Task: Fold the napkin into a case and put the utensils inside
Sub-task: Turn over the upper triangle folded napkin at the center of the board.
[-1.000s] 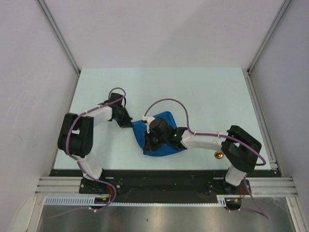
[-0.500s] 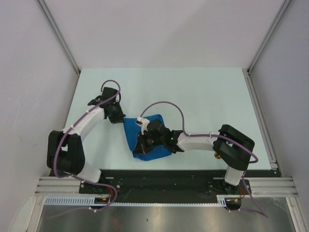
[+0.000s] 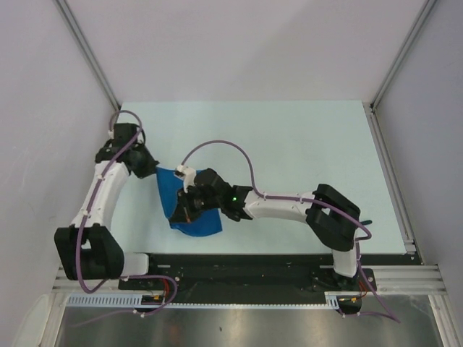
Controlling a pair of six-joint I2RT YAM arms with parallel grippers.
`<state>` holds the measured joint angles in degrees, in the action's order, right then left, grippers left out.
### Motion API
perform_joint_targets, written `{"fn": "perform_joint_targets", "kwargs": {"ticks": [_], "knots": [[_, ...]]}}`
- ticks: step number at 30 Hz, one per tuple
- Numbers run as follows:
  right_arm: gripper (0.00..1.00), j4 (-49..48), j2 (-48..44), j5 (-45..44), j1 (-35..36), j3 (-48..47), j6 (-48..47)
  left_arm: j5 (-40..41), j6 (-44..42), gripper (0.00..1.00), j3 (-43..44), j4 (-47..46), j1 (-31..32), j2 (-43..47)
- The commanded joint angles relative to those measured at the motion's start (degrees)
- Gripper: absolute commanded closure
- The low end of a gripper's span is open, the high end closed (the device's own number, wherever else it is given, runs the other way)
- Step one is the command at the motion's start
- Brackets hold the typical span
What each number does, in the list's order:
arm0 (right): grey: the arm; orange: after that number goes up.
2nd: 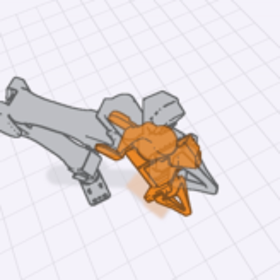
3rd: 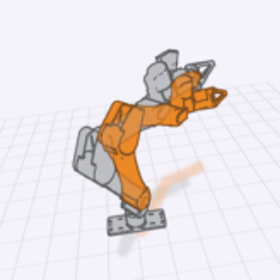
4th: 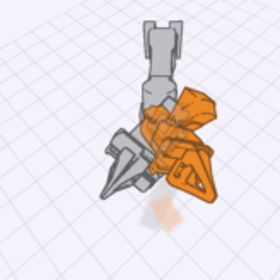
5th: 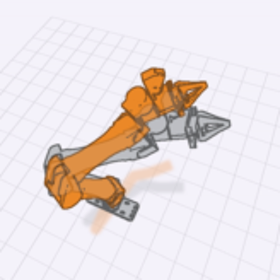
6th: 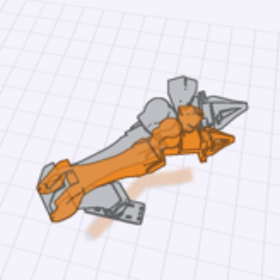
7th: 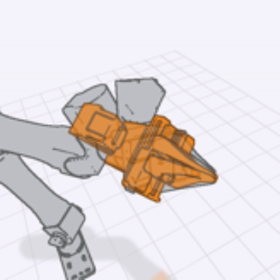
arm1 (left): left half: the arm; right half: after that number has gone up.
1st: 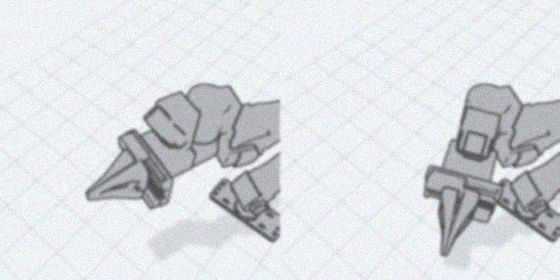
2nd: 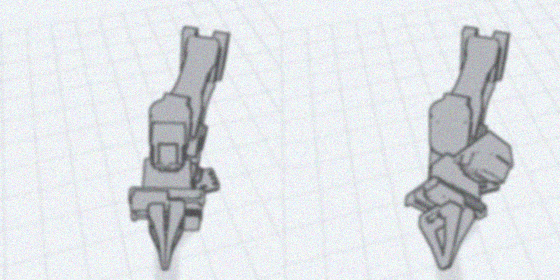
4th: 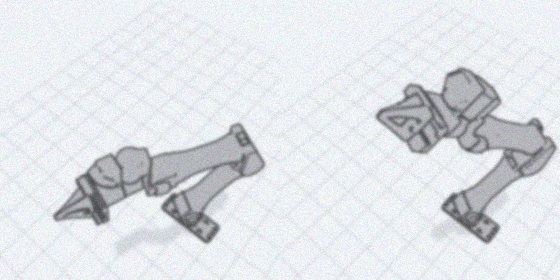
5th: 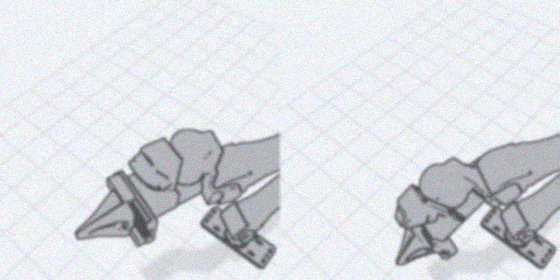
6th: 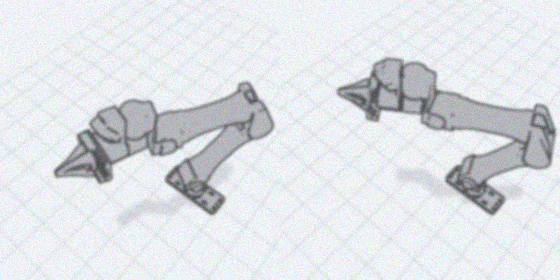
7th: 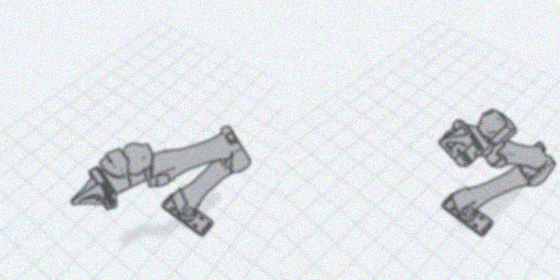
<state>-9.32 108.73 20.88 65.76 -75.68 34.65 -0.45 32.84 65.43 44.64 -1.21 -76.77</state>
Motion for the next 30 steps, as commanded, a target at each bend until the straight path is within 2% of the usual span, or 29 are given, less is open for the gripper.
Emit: {"fn": "perform_joint_targets", "kwargs": {"ticks": [1,3,5,8,10,12,15,16,18,19,20,23,30], "knots": [[1.0,2.57,4.03,8.81,4.9,-11.58,-0.2,5.62,-1.29,1.0,10.48,0.87,-7.91,7.41],[1.0,1.33,6.05,11.79,6.66,-17.21,1.19,10.45,-1.2,1.0,13.66,3.42,-8.45,8.91],[1.0,-3.05,7.02,14.96,7.71,-19.41,3.13,11.08,-0.5,1.0,16.57,3.0,-8.37,10.85],[1.0,-12.36,7.64,19.44,7.9,-18.81,9.54,10.47,0.55,1.0,17.36,-1.56,-8.37,11.91],[1.0,-18.76,7.03,20.25,7.72,-15.13,12.87,6.62,0.91,1.0,16.93,-3.59,-7.93,9.73],[1.0,-22.47,6.5,20.16,6.5,-9.26,14.99,5.28,1.17,1.0,15.44,-6.75,-6.01,7.44],[1.0,-33.97,6.5,20.16,3.52,-1.34,21.67,4.85,1.61,1.0,11.5,-12.99,2.5,0.08],[1.0,-40.88,6.93,20.25,2.63,4.43,23.51,4.67,2.05,1.0,10.26,-14.92,3.92,-1.61],[1.0,-46.55,7.64,20.25,0.7,9.38,28.7,4.93,2.75,1.0,6.93,-21.42,6.74,-6.78],[1.0,-53.89,7.99,20.16,-1.23,14.72,30.8,5.54,3.02,1.0,5.95,-23.79,9.45,-8.38],[1.0,-56.57,8.08,19.73,-2.03,17.73,32.22,4.94,3.8,1.0,4.89,-28.95,10.52,-9.96],[1.0,-58.43,7.73,19.46,-5.28,27.05,31.62,5.1,5.21,1.0,2.95,-36.61,14.21,-15.59],[1.0,-63.44,7.9,19.28,-9.76,42.18,30.04,3.62,7.15,1.0,4.62,-42.44,20.1,-24.82]]}}
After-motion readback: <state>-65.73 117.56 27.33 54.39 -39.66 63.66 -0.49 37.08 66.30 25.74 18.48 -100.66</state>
